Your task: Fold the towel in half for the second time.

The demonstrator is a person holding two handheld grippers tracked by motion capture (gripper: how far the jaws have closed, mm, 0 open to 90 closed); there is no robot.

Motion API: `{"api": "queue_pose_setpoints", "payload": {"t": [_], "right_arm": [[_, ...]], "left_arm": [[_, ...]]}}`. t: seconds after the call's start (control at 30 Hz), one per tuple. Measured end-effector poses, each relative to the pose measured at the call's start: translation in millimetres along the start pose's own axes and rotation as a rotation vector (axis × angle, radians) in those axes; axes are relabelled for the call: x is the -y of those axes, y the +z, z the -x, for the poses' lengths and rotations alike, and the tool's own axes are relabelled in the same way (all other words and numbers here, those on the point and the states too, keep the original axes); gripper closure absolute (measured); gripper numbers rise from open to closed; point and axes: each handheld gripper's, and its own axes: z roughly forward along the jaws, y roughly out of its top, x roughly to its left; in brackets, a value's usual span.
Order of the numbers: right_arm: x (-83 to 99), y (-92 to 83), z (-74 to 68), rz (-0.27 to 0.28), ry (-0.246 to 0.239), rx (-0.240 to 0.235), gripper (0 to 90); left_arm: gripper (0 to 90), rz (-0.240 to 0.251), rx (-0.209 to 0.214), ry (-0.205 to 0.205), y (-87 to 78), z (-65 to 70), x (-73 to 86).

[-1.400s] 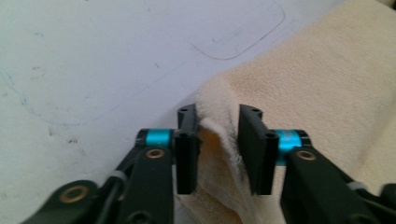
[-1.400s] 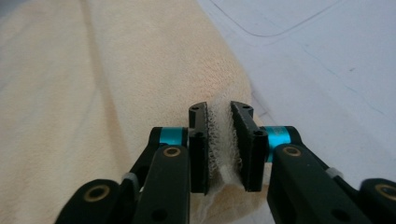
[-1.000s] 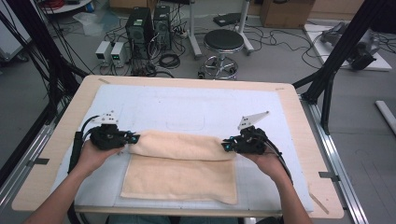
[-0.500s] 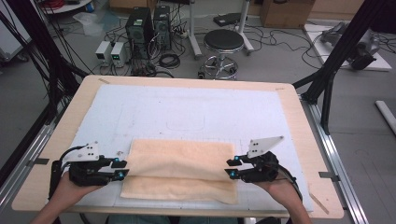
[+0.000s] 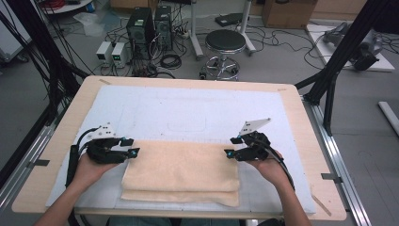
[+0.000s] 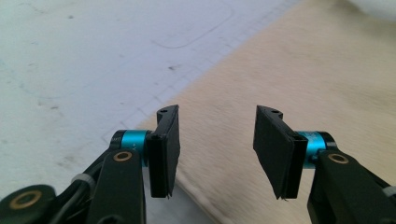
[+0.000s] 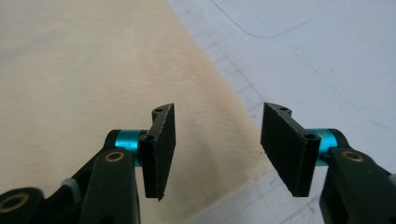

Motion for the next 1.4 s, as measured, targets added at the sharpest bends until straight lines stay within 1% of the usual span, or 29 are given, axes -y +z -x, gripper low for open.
{"api": "queue_pose_setpoints", "payload": {"t": [0.07, 0.13, 0.2, 0.27, 0.3, 0.33, 0.37, 0.4, 0.43, 0.47, 0.5, 0.57, 0.63, 0.7, 0.77, 0.8, 0.83, 0.87, 0.97, 1.0, 1.07, 1.1, 1.13, 1.17, 1.2, 1.27, 1.33, 1.37, 1.4], "right_arm": [[1.5, 8.8, 7.0, -0.031, 0.016, 0.020, 42.6], [4.1, 18.1, 15.3, -0.054, 0.038, 0.020, 40.3], [6.6, 24.3, 20.7, -0.073, 0.055, 0.012, 39.1], [8.5, 28.7, 24.6, -0.080, 0.076, -0.004, 38.8], [9.0, 30.0, 25.4, -0.084, 0.079, -0.014, 39.6], [9.7, 31.8, 26.6, -0.087, 0.078, -0.026, 40.8], [10.7, 33.8, 28.0, -0.096, 0.098, -0.045, 43.7], [11.9, 35.4, 30.0, -0.101, 0.115, -0.077, 49.7], [12.7, 36.8, 31.4, -0.103, 0.123, -0.097, 52.9], [12.6, 37.0, 31.2, -0.103, 0.127, -0.109, 57.5], [11.9, 36.2, 30.1, -0.104, 0.114, -0.120, 63.4], [10.6, 34.6, 27.6, -0.104, 0.090, -0.123, 72.8], [8.8, 31.5, 25.9, -0.098, 0.074, -0.125, 78.6], [5.6, 28.5, 25.5, -0.094, 0.061, -0.102, 79.3], [-2.3, 26.9, 28.6, -0.076, 0.042, -0.059, 79.6], [-7.3, 27.0, 31.7, -0.076, 0.044, -0.037, 79.6], [-11.8, 27.6, 35.5, -0.072, 0.039, -0.022, 79.7], [-17.3, 27.7, 40.1, -0.049, 0.042, 0.006, 79.6], [-33.5, 31.6, 59.6, -0.025, 0.075, 0.068, 79.5], [-38.8, 34.7, 67.6, -0.017, 0.088, 0.083, 79.4], [-44.4, 40.2, 77.5, -0.020, 0.105, 0.105, 79.2], [-46.0, 43.6, 82.2, -0.018, 0.106, 0.121, 79.0], [-47.0, 48.4, 88.7, -0.023, 0.125, 0.122, 77.7], [-46.8, 51.4, 91.6, -0.029, 0.131, 0.130, 74.3], [-46.3, 55.5, 94.3, -0.042, 0.138, 0.145, 67.8], [-42.7, 60.4, 97.0, -0.053, 0.152, 0.130, 61.7], [-41.6, 59.6, 96.0, -0.057, 0.146, 0.123, 57.5], [-42.0, 56.8, 93.8, -0.046, 0.132, 0.116, 55.7], [-43.4, 52.1, 89.7, -0.035, 0.111, 0.122, 53.3]], "left_arm": [[48.3, -0.035, -0.026, -0.004, 9.1, -6.0, -1.6], [43.4, -0.060, -0.047, -0.033, 19.9, -13.8, -1.4], [42.3, -0.090, -0.056, -0.055, 27.1, -20.2, 1.2], [40.7, -0.115, -0.045, -0.076, 31.4, -24.2, 4.0], [41.2, -0.124, -0.029, -0.093, 33.4, -26.0, 5.4], [43.3, -0.131, -0.008, -0.095, 34.3, -27.3, 6.1], [47.4, -0.131, 0.005, -0.096, 34.9, -26.6, 6.4], [51.9, -0.135, 0.008, -0.087, 35.5, -25.6, 6.3], [55.2, -0.139, 0.008, -0.082, 35.6, -24.8, 6.1], [59.9, -0.143, 0.023, -0.078, 35.7, -23.2, 6.3], [66.7, -0.146, 0.027, -0.071, 35.6, -22.3, 5.9], [73.5, -0.148, 0.022, -0.059, 34.7, -20.8, 4.8], [78.4, -0.134, 0.014, -0.052, 33.7, -20.5, 4.0], [79.7, -0.115, -0.014, -0.051, 33.9, -22.8, 2.0], [79.9, -0.107, -0.046, -0.062, 37.5, -28.5, -3.5], [79.9, -0.087, -0.064, -0.070, 39.5, -30.7, -6.2], [80.0, -0.070, -0.090, -0.082, 41.6, -34.5, -10.9], [80.2, -0.052, -0.113, -0.094, 44.5, -39.0, -16.0], [80.1, -0.023, -0.164, -0.130, 55.9, -56.0, -33.6], [80.1, -0.020, -0.177, -0.136, 58.7, -59.4, -37.4], [80.1, -0.015, -0.199, -0.144, 66.5, -67.4, -45.2], [80.0, -0.029, -0.211, -0.153, 71.8, -71.9, -48.8], [79.2, -0.039, -0.218, -0.151, 74.9, -73.8, -50.2], [77.5, -0.052, -0.232, -0.146, 78.7, -75.4, -50.9], [72.0, -0.053, -0.249, -0.142, 81.3, -75.8, -50.0], [62.6, -0.040, -0.210, -0.160, 81.1, -78.8, -46.7], [56.0, -0.052, -0.190, -0.142, 76.5, -79.3, -46.1], [54.3, -0.048, -0.172, -0.143, 71.3, -78.6, -46.6], [52.9, -0.039, -0.167, -0.142, 66.8, -76.9, -47.6]]}}
